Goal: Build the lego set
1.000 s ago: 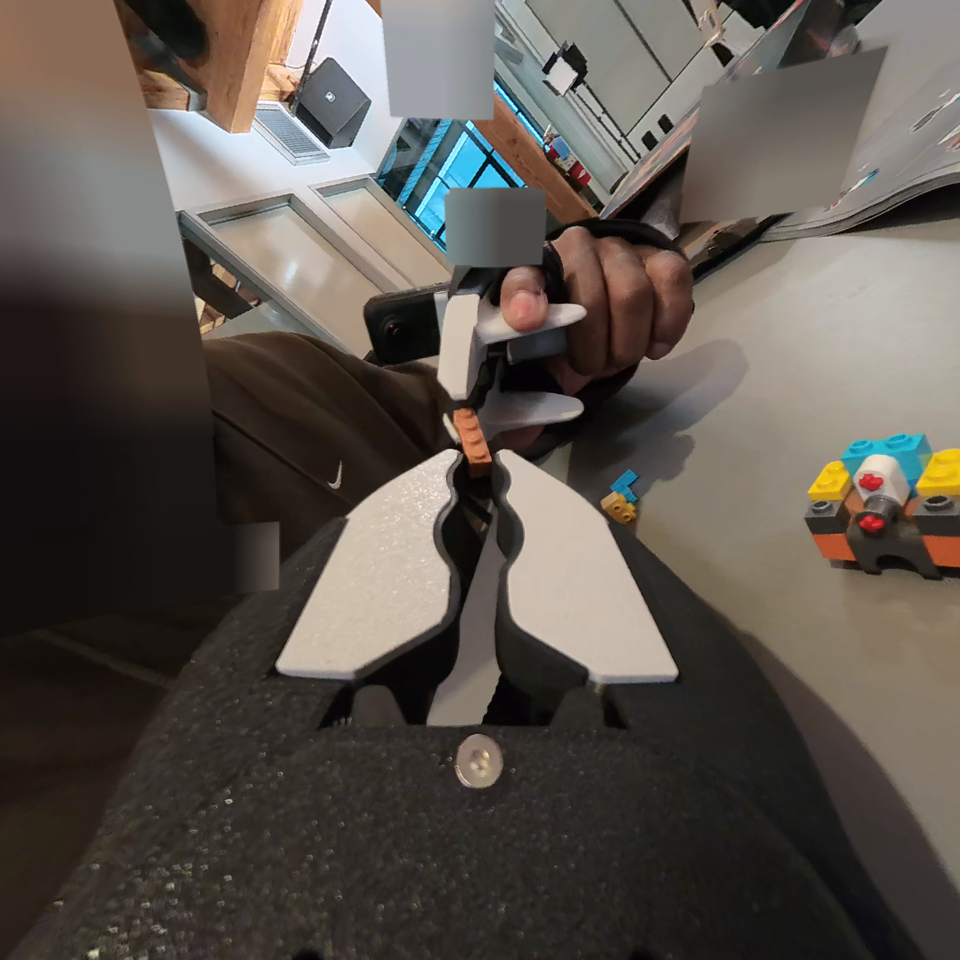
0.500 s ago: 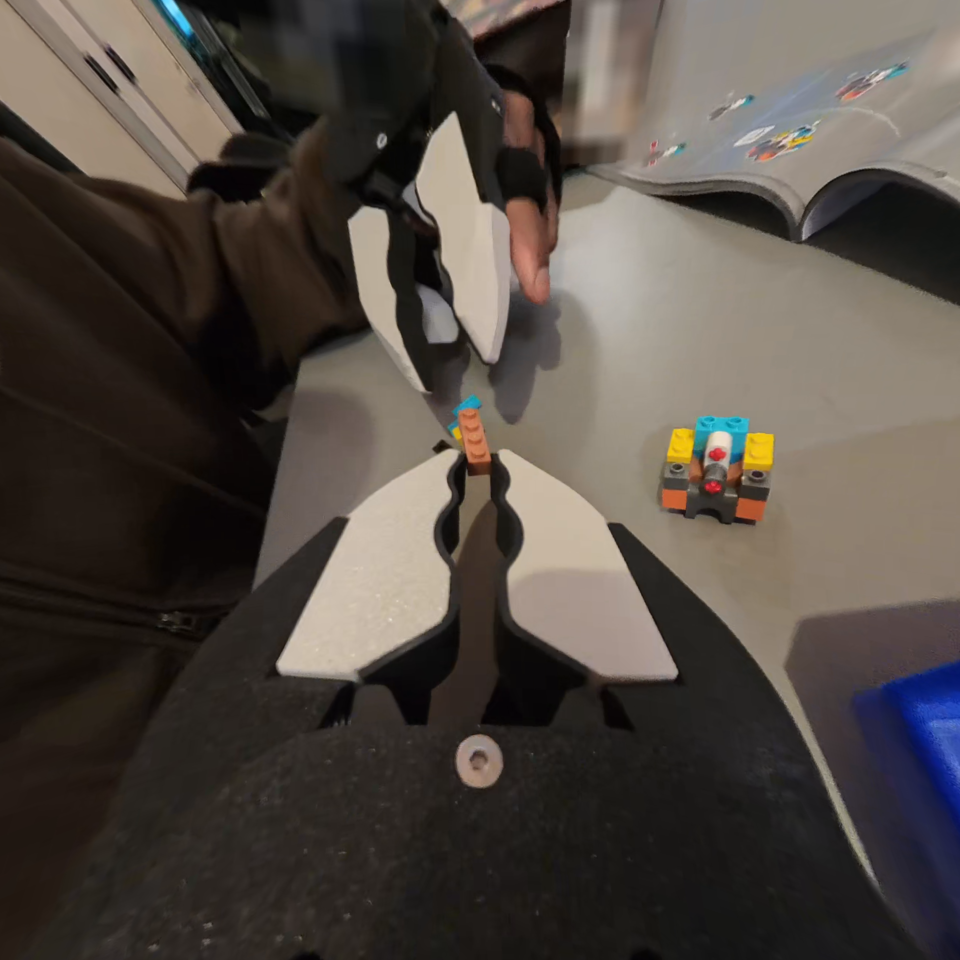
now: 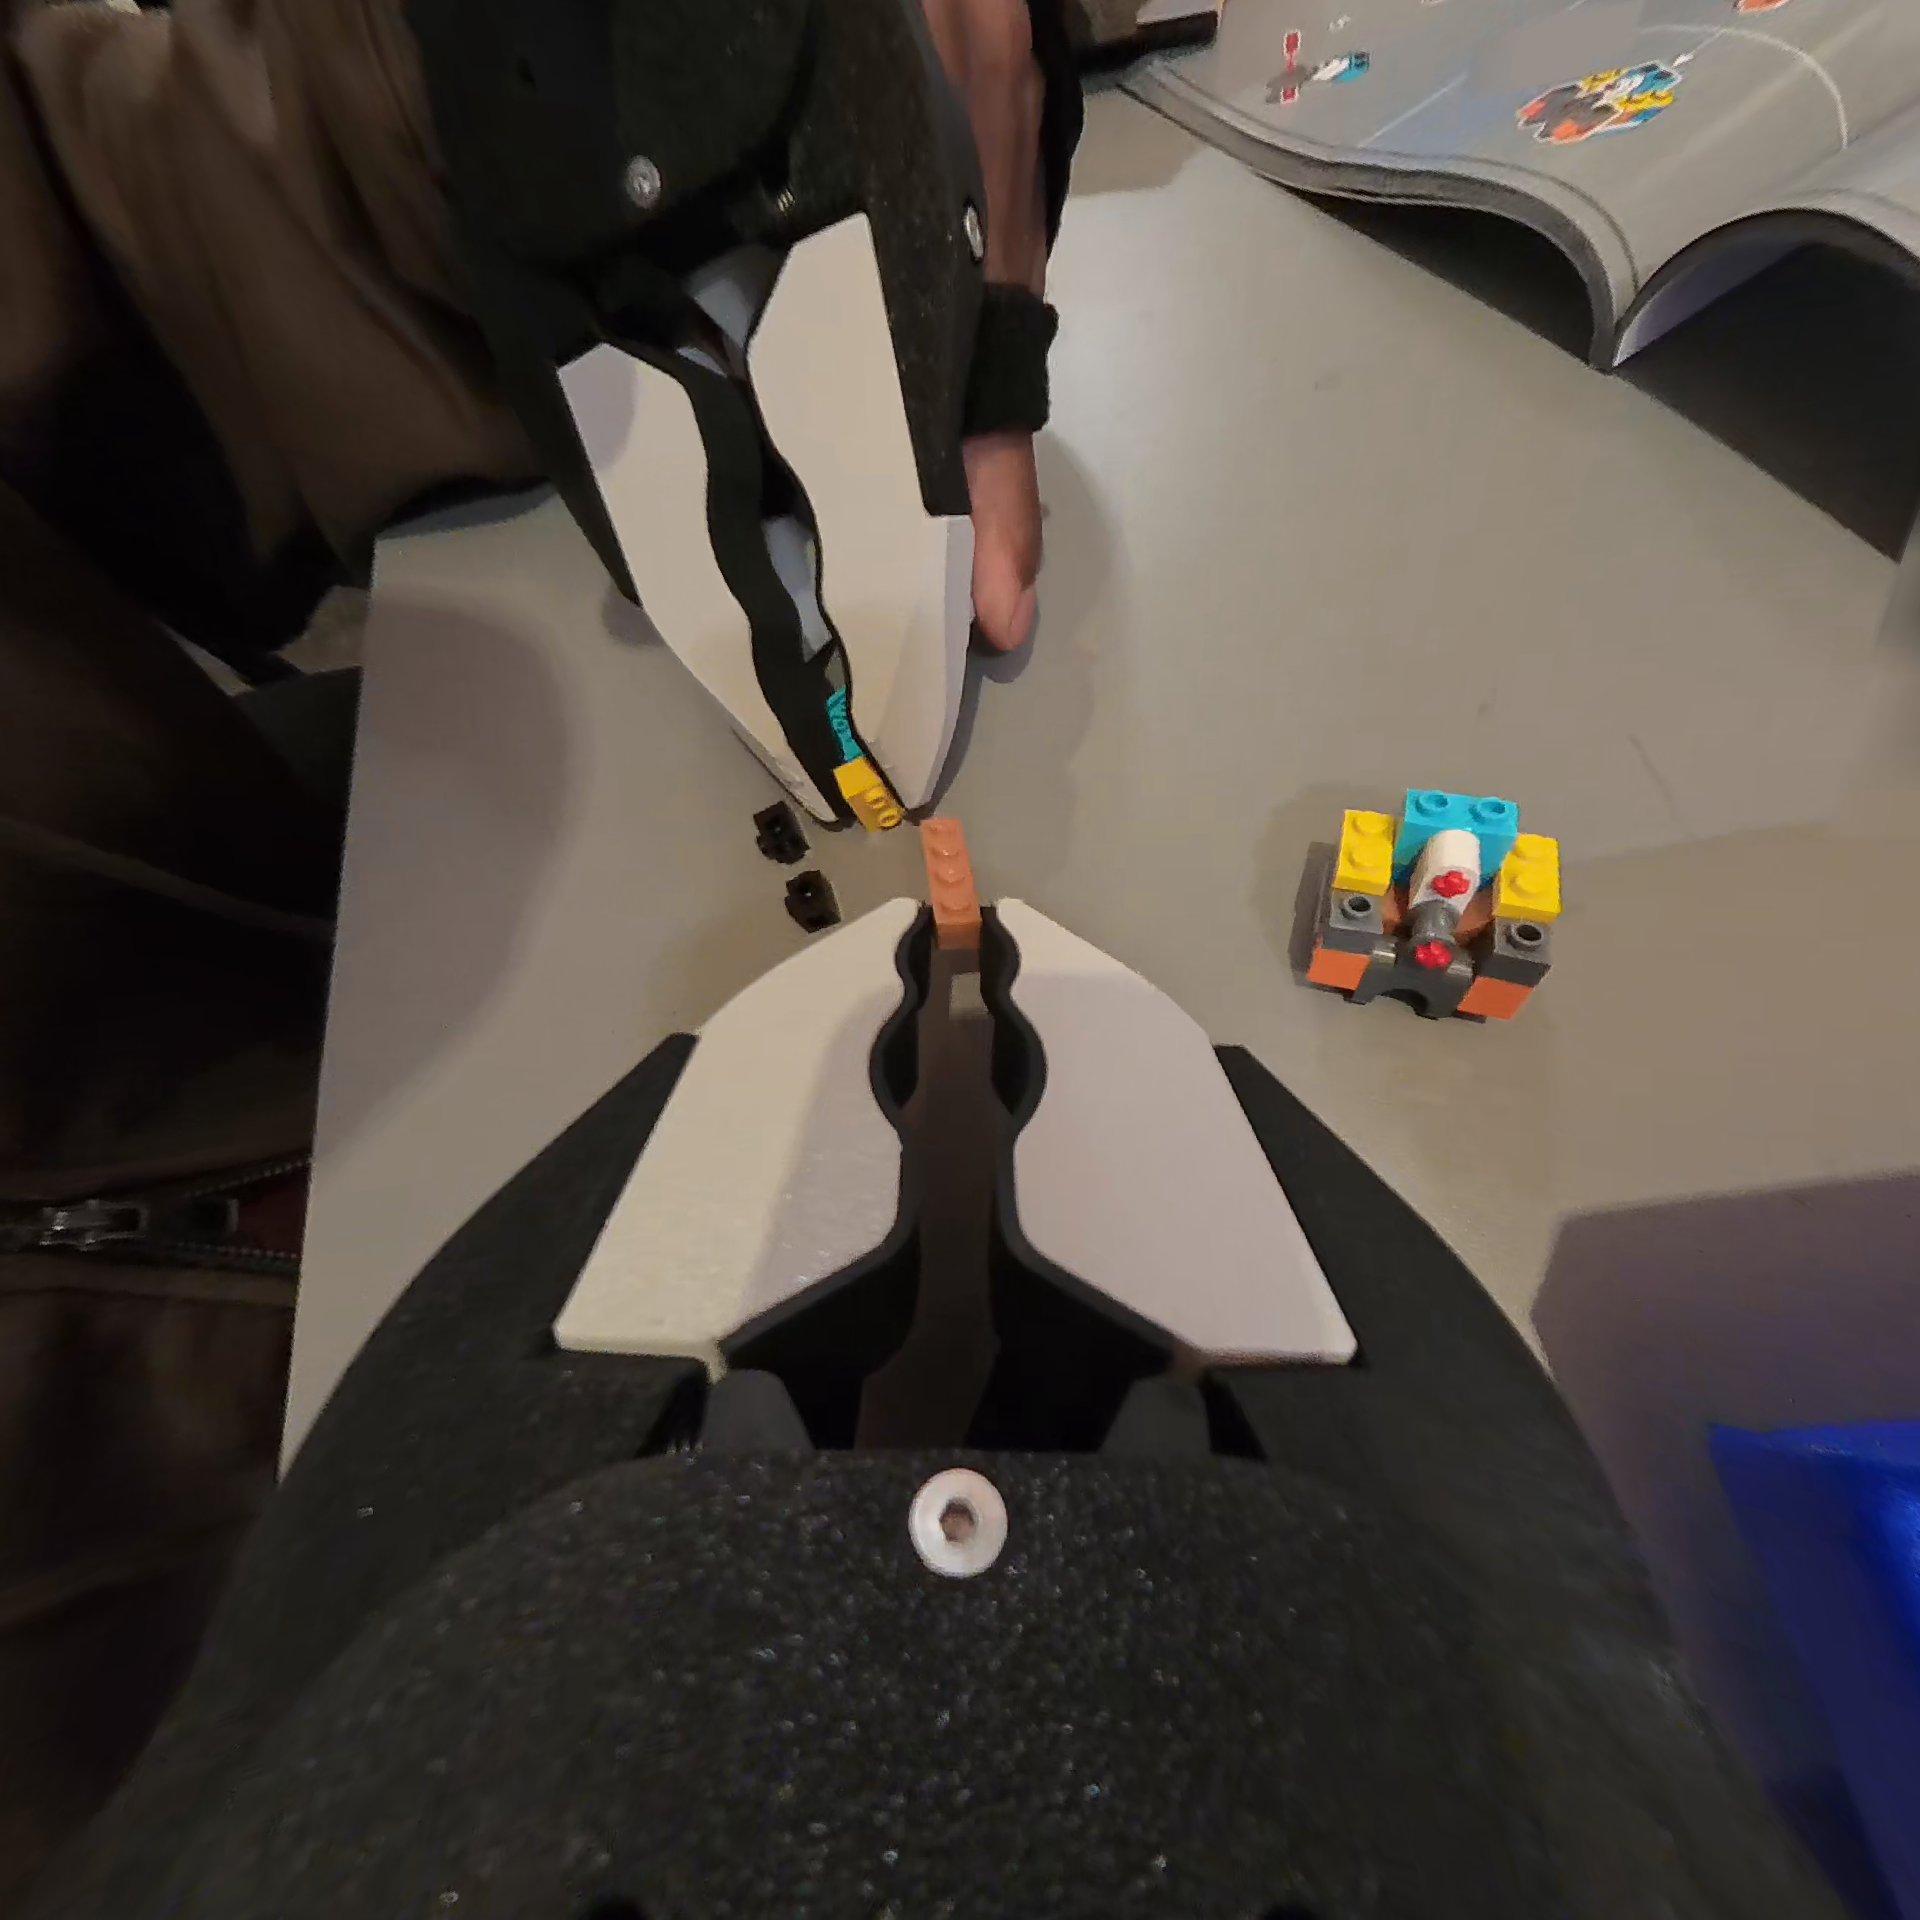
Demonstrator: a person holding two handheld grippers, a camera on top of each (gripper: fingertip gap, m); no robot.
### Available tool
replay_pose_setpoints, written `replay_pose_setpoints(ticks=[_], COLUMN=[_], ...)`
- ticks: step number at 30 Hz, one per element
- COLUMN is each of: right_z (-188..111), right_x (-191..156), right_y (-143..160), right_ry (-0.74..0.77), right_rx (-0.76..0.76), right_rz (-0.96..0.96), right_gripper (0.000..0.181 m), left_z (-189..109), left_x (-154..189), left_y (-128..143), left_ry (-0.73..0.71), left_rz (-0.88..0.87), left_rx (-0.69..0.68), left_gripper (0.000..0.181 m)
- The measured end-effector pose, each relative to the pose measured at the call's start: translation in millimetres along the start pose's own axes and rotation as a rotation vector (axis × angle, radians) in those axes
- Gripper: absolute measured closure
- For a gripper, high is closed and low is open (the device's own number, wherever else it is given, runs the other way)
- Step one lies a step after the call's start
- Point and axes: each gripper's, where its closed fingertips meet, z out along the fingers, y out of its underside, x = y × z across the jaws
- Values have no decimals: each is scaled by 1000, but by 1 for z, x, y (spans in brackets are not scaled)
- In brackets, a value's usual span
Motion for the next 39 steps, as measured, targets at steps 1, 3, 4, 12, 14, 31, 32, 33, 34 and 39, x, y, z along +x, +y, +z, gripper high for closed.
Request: replay_pose_setpoints(ticks=[1, 3, 4, 12, 14, 31, 32, 33, 34, 39], right_z=[0, 1, 1, 5, 5, 4, 4, 4, 3, -4], right_x=[0, 1, 2, 2, 3, 3, 2, 2, 1, 0], right_y=[1, 2, 2, 8, 10, 20, 21, 21, 20, 7], right_ry=[3, 6, 6, 26, 40, 50, 45, 40, 35, 1], right_rx=[-5, -14, -19, -66, -77, -137, -136, -136, -133, -29], right_rz=[1, 5, 6, -14, -30, -120, -123, -126, -129, -109], right_gripper=[172, 172, 172, 172, 173, 170, 168, 166, 163, 158], left_z=[0, 0, -1, -9, -11, -20, -20, -21, -22, -27], left_x=[-1, -1, -2, -12, -15, -27, -28, -28, -29, -34], left_y=[0, -1, -2, -9, -9, -23, -24, -25, -26, -40], left_ry=[-2, -8, -10, -55, -69, -123, -123, -127, -133, -183], left_rz=[2, 4, 3, -25, -29, -46, -47, -47, -46, -17], left_rx=[0, 10, 17, 83, 95, 239, 249, 256, 264, 357], left_gripper=[167, 167, 167, 167, 167, 168, 168, 168, 168, 168])
